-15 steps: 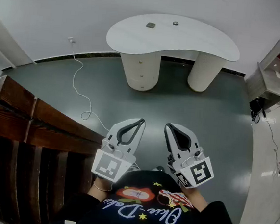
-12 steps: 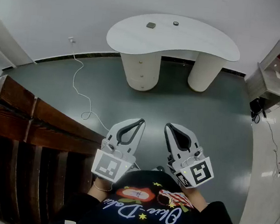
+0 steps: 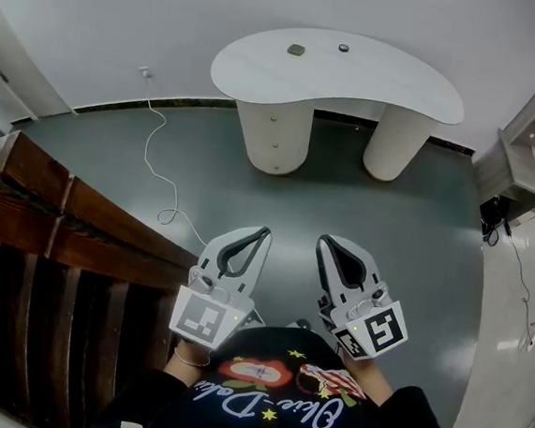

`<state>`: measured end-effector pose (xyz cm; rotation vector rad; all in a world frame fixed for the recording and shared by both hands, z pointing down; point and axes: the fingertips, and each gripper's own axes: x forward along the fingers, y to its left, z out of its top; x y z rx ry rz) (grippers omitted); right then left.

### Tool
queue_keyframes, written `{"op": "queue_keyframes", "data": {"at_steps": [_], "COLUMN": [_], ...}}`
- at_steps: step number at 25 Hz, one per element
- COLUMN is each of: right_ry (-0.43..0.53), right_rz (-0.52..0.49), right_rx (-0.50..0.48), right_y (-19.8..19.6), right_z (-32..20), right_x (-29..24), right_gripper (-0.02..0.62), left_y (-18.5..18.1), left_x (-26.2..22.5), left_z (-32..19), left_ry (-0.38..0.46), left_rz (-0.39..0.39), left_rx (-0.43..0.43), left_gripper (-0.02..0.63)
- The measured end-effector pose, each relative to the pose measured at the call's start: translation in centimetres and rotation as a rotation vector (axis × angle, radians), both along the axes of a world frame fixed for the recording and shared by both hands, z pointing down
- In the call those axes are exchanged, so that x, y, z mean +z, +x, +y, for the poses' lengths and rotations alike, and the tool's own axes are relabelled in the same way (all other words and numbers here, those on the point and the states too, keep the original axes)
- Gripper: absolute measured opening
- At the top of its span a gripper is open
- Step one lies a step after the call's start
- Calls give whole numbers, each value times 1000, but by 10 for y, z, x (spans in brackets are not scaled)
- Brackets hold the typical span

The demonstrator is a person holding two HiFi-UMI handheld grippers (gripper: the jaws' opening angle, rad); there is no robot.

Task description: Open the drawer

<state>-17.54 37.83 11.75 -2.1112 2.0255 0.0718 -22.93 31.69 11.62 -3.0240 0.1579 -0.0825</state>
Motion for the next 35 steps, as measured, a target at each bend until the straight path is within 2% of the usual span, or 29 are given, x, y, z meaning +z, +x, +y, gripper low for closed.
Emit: {"op": "queue_keyframes", "data": {"at_steps": [7,12,16,25,28,35], "right_ry": [20,33,16,-8,-13,-37], "right_rz": [-12,-43,-44,-61,-60,-51], "right_rx": [-5,35,48,42,51,77], "right_y": [13,34,40,49,58,95], "right_z": [22,54,71,80,73,34], "right_x": [3,13,24,31,33,34], "right_gripper": [-3,-3,-3,-3,-3,-3], "left_y": [9,28,38,58,68,105], "left_x": [4,11,16,28,35,48], "left_z": [13,37,53,58,47,4], "left_ry": [-16,63,104,47,43,-23], "left_rz": [-15,-61,-59,-117,-145,-149], "left_rx": [-36,-11,8,19,28,54], "left_gripper": [5,5,5,5,5,5]}}
